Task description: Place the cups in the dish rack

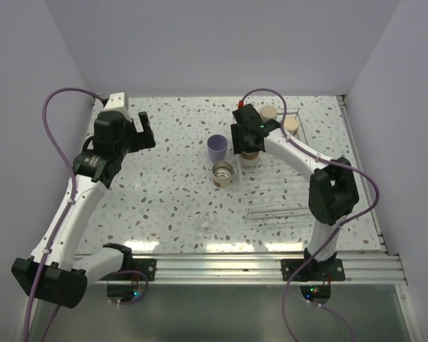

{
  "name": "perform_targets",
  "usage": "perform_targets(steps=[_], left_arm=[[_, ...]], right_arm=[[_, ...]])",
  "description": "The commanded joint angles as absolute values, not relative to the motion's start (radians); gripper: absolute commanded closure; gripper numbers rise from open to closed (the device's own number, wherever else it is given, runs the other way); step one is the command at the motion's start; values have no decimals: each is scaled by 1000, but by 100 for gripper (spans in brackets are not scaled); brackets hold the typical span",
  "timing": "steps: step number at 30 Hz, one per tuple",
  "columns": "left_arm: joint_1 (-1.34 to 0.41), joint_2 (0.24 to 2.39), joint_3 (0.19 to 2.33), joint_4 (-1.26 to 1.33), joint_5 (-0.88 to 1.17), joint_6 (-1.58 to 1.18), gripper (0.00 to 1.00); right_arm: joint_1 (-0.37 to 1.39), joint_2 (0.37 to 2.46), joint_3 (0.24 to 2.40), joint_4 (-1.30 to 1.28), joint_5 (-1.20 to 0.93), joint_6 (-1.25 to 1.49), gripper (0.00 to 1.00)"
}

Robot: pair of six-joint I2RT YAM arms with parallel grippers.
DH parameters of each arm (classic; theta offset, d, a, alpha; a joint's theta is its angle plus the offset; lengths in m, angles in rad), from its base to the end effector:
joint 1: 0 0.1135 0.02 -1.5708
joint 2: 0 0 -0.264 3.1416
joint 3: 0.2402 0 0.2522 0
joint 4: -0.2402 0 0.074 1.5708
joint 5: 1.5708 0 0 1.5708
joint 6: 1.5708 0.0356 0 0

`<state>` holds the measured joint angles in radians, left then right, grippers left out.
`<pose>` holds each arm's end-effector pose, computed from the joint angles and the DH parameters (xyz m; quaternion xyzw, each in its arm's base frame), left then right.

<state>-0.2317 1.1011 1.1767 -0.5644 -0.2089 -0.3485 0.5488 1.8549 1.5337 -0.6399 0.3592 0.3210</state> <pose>0.2317 -0.0471 0.3761 -0.1034 0.8479 -0.0609 0.5163 0.3536 0.2015 0.2585 -0.0534 0.9386 -0.0301 0.3396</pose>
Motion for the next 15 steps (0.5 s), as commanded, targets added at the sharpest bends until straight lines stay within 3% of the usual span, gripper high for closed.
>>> perform_targets(steps=[1,3,7,15], left_arm=[[-235,1109,1233,-548,-144,-354,2],[-235,1112,1227,-523,-66,-347,4],[-236,1117,1209,-491,24,-354,5],[-256,1186,1164,-431,106,-365,6]], right_arm=[[555,1780,1499,-606,347,328,36],[555,1743,1486,-598,330,316,29],[555,1678,1480,-604,322,299,2],[555,1467,1486,-709,325,299,2]])
